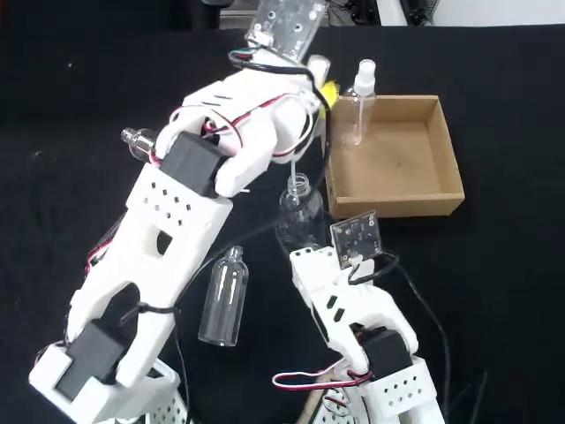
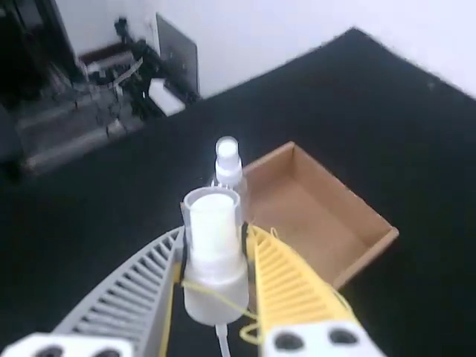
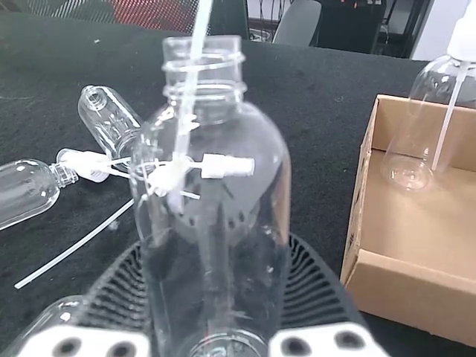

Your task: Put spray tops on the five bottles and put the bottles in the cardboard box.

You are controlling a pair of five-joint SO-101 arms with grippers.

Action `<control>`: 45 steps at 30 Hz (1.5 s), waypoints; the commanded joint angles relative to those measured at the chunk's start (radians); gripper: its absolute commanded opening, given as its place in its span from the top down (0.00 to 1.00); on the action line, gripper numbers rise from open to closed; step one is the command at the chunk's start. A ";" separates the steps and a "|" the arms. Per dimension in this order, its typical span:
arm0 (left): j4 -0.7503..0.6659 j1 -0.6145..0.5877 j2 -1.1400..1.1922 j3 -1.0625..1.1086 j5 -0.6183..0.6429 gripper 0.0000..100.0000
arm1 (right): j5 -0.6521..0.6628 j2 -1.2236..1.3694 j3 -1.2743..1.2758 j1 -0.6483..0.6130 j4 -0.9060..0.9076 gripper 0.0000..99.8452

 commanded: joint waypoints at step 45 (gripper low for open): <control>0.575 -0.467 -0.009 0.091 0.015 0.72 | -0.002 -0.097 -0.073 0.278 -0.020 0.99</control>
